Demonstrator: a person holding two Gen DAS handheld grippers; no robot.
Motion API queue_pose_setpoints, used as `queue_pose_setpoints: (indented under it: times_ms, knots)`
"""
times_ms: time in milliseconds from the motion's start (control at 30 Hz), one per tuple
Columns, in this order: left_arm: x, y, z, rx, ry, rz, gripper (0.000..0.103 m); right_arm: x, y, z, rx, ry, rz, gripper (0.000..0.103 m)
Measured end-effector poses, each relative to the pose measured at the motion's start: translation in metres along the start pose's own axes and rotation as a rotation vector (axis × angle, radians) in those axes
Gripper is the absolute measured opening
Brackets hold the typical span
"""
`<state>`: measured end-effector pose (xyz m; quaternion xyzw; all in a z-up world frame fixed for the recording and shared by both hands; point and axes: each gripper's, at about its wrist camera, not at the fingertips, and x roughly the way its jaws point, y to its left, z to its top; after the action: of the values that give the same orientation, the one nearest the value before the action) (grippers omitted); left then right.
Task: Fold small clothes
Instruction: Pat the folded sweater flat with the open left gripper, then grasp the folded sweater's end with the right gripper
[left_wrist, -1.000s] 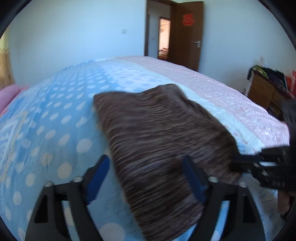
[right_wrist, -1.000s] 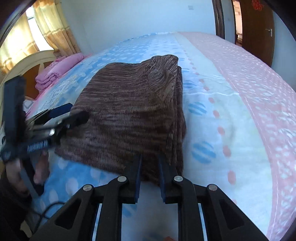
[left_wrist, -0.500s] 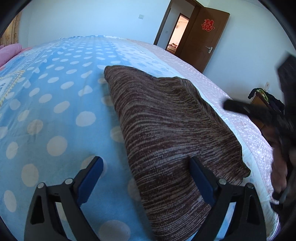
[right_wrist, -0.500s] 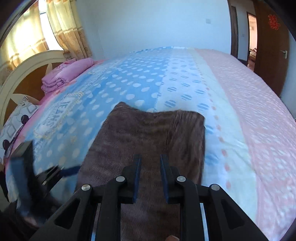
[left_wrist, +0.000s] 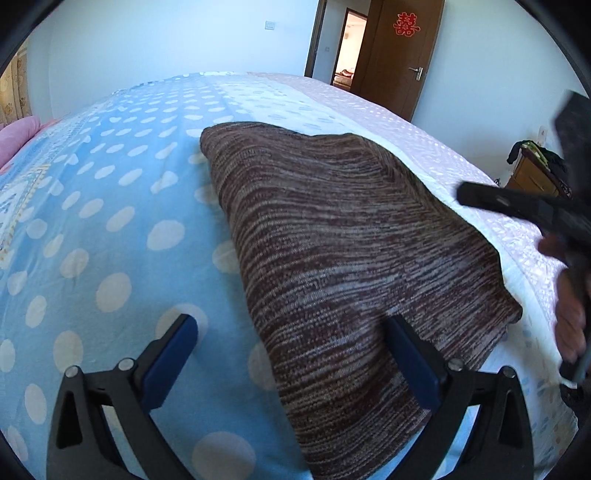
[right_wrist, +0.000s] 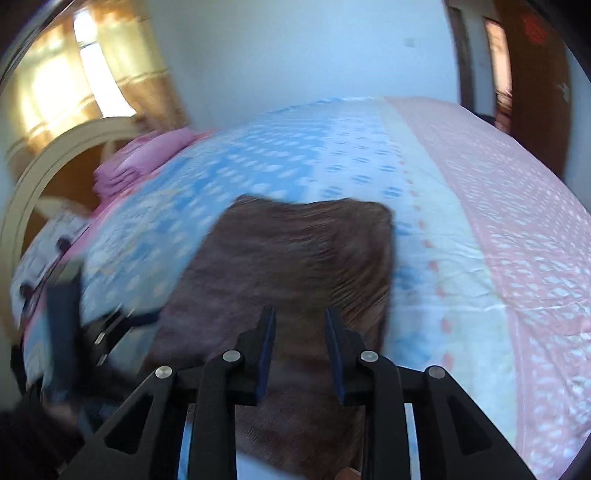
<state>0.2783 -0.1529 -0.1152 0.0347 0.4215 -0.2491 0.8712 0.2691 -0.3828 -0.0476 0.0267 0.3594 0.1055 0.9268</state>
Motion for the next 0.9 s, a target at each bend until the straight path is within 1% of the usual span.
queue_pose_setpoints:
  times_ms: [33,100,167,233,333,400,433,567,667,767,833,900]
  knots:
    - [0.0,0.0,0.0,0.001,0.001,0.002,0.103,-0.003,0.009,-0.012,-0.038,0.027,0.006,0.028]
    - [0.0,-0.002,-0.001,0.004,0.003,0.009,0.103,0.004,0.014,-0.028,-0.048,0.092,-0.009,0.028]
    - [0.0,-0.002,-0.001,0.006,0.006,0.016,0.103,0.015,0.005,-0.049,-0.046,0.166,-0.055,0.026]
    - [0.0,-0.005,-0.002,0.013,0.011,0.022,0.103,0.006,-0.006,-0.06,-0.024,0.128,-0.014,0.021]
    - [0.001,-0.006,-0.001,0.021,0.013,0.034,0.103,0.002,-0.009,-0.062,-0.008,0.137,-0.007,0.02]
    - [0.002,-0.005,-0.001,0.02,0.015,0.034,0.103,0.001,0.0,-0.062,-0.053,0.139,-0.038,0.02]
    - [0.002,-0.005,-0.001,0.02,0.017,0.034,0.103,0.0,0.004,-0.063,-0.078,0.141,-0.048,0.021]
    - [0.003,-0.004,0.0,0.02,0.021,0.038,0.103,-0.009,0.006,-0.071,-0.14,0.145,-0.029,0.022]
    - [0.004,-0.005,0.0,0.022,0.024,0.039,0.103,-0.016,-0.003,-0.078,-0.13,0.152,0.0,0.022]
    - [0.004,-0.005,0.0,0.027,0.025,0.043,0.103,-0.023,-0.006,-0.079,-0.126,0.145,-0.005,0.022]
    - [0.003,-0.005,0.0,0.026,0.025,0.043,0.103,-0.026,-0.011,-0.08,-0.089,0.14,0.005,0.025]
    - [0.003,-0.005,0.001,0.023,0.026,0.043,0.103,-0.032,-0.019,-0.077,-0.041,0.118,0.015,0.027]
